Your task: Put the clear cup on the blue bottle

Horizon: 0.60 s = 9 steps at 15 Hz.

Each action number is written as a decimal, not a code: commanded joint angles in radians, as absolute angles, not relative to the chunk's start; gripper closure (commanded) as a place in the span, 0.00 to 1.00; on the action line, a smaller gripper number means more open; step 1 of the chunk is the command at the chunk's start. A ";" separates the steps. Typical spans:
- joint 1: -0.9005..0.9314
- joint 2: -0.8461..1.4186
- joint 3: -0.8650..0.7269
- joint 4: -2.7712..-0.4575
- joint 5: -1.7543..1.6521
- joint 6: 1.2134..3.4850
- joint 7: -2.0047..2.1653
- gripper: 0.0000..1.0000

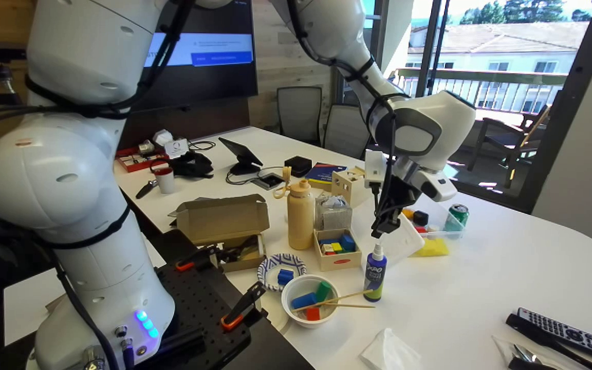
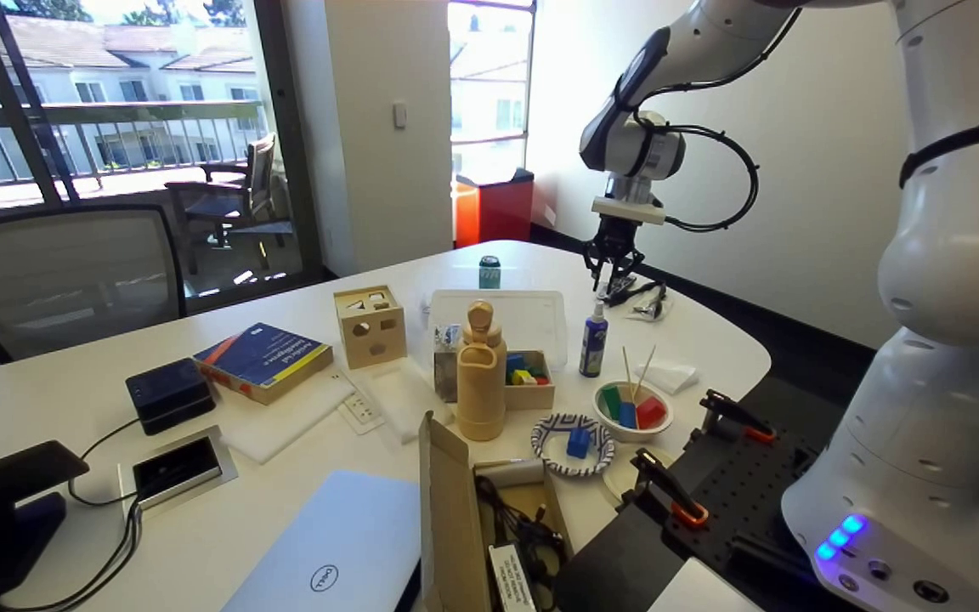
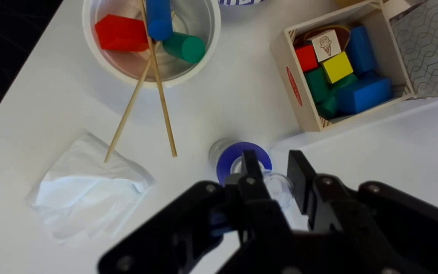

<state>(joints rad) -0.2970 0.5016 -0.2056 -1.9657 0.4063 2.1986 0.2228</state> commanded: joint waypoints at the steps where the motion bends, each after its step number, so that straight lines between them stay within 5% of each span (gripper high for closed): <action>1: -0.325 0.480 -0.188 -1.968 0.440 2.138 0.191 0.94; 9: -0.317 0.505 -0.196 -1.952 0.431 2.121 0.215 0.94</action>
